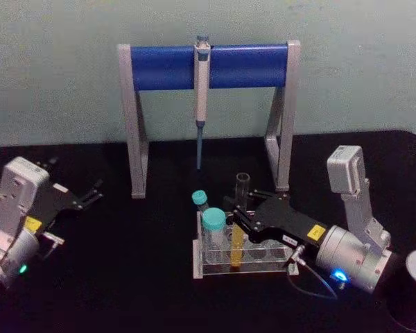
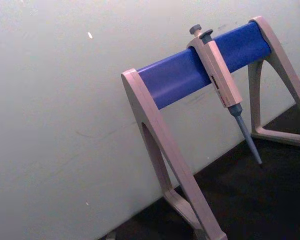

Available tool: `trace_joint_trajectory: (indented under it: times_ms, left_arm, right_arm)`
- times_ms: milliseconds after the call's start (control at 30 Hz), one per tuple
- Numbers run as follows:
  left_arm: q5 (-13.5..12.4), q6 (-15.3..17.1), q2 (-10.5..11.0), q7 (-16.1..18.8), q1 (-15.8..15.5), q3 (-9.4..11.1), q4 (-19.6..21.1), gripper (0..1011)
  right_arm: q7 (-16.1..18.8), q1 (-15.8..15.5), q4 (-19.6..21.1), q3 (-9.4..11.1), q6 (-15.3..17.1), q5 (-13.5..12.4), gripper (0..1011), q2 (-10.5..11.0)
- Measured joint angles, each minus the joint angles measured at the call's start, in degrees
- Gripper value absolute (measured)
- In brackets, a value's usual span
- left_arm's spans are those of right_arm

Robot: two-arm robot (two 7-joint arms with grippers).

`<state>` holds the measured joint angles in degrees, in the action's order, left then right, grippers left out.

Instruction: Pick up the test tube from the test tube rack, shake it, then place it back into the test tube rack.

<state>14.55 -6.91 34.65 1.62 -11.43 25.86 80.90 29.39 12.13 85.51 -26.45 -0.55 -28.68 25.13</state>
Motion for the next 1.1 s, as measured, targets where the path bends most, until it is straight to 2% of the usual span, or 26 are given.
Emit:
trace_joint_trajectory:
  times_ms: [700, 1100]
  left_arm:
    - [0.0, 0.0, 0.0, 0.0, 0.0, 0.0, 0.0, 1001]
    - [0.0, 0.0, 0.0, 0.0, 0.0, 0.0, 0.0, 1001]
  right_arm:
    - [-0.39, -0.09, -0.34, -0.07, 0.21, 0.64, 246, -0.29]
    - [-0.32, -0.09, -0.32, -0.03, 0.23, 0.52, 615, -0.26]
